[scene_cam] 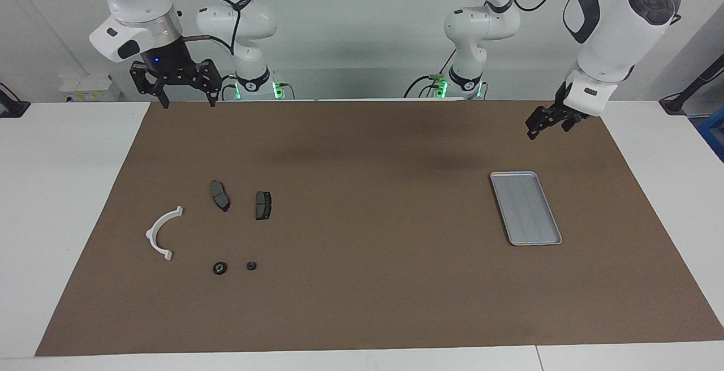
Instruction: Pick bearing gear from pile to tray
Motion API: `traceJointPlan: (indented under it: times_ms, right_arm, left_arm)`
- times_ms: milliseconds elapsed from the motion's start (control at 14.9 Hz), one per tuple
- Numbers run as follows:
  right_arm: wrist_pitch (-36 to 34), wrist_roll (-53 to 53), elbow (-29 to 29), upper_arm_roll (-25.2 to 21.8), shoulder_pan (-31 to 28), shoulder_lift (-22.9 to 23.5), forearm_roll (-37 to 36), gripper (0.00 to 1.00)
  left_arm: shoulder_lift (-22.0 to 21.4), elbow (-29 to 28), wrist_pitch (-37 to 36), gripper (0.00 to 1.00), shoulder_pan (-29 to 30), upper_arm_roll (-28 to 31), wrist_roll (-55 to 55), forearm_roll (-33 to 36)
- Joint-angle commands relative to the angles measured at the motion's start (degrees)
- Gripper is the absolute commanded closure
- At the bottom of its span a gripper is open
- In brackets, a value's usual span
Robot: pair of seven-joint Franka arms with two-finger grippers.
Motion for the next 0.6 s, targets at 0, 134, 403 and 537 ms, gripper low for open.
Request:
traceJointPlan:
  times_ms: [0,134,403,537]
  right_arm:
    - [0.9,0.2,-0.6,0.3,-0.6,-0.7,0.9,0.0]
    - [1.1,0.2,-0.6,0.3,-0.3,-0.7,0.9,0.0]
    - [0.9,-0.4,-0.7,0.5,-0.2,-1.3,0.8,0.0]
    - [0.8,-0.4,-0.8,0.6,-0.2,-1.5,0.8,0.0]
  left_arm:
    - [-1.6,-1.5,0.9,0.0,0.2,0.0,0.5,-0.6]
    - [-1.6,-1.5,0.9,0.0,0.2,0.0,0.5,-0.6]
    - [-1.6,-1.5,0.9,0.0,0.2,0.0,0.5,-0.6]
    - [-1.6,-1.5,0.9,0.0,0.2,0.0,0.5,-0.6]
